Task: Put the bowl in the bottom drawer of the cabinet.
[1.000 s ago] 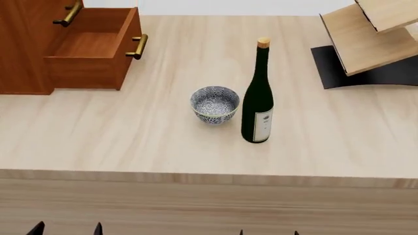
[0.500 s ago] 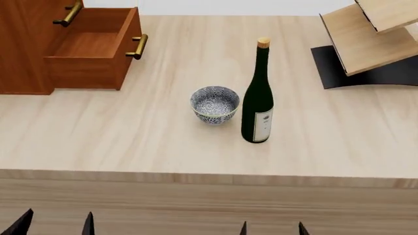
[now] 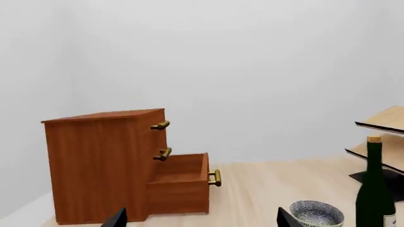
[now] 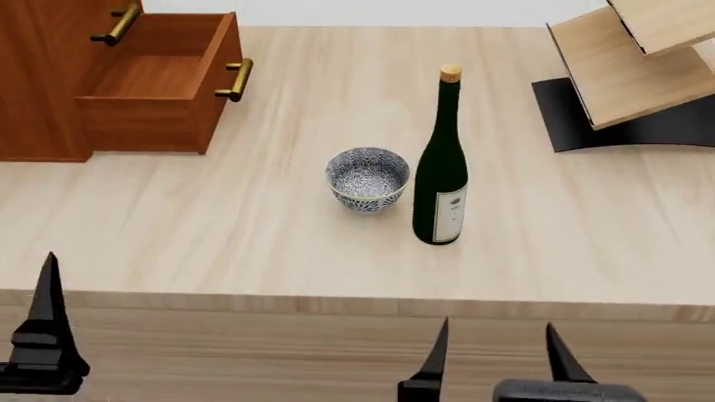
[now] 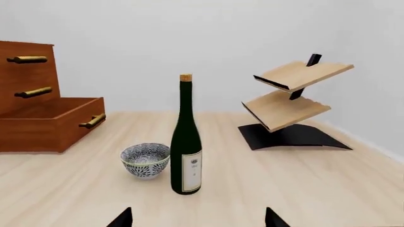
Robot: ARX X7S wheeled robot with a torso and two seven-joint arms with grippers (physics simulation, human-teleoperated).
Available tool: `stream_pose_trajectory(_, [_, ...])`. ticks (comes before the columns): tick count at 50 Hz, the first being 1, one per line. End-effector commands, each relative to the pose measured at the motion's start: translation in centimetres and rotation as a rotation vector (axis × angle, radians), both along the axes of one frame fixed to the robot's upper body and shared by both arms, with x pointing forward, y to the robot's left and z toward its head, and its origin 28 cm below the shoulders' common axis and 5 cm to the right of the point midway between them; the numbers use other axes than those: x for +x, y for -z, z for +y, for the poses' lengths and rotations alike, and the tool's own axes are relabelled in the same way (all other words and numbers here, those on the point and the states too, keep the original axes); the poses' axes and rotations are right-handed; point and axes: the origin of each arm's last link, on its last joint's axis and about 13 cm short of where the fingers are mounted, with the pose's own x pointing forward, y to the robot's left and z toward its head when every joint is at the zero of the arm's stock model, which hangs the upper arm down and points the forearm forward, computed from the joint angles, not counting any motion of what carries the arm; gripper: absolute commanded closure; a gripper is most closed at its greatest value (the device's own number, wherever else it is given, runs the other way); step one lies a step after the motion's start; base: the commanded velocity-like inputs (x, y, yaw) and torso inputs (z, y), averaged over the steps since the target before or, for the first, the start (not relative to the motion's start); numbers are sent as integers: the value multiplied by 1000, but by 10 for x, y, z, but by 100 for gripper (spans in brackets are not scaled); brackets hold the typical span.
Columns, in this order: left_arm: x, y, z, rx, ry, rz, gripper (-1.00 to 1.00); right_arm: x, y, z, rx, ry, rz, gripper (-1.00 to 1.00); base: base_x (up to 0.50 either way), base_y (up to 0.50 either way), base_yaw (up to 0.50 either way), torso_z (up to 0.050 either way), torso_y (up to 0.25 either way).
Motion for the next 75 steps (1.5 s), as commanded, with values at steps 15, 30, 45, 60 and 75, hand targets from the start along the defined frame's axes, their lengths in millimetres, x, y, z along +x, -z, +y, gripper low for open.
stream_pose_trajectory(15, [-18, -105, 21, 63, -42, -264, -100, -1, -29, 0, -9, 7, -58, -100, 0, 0, 0, 0, 0])
stream_pose_trajectory(30, [-34, -149, 27, 127, -59, -356, -100, 3, -60, -2, -30, 8, -113, -100, 0, 0, 0, 0, 0])
stream_pose_trajectory(45, [-36, -152, 28, 117, -61, -351, -100, 7, -82, -4, -47, 9, -139, -100, 0, 0, 0, 0, 0])
stream_pose_trajectory(60, [-34, -147, 29, 105, -68, -333, -100, 5, -77, -4, -18, 24, -143, -100, 0, 0, 0, 0, 0])
stream_pose_trajectory(75, [-33, -146, 27, 107, -63, -332, -100, 3, -70, -4, -27, 9, -127, -100, 0, 467, 0, 0, 0])
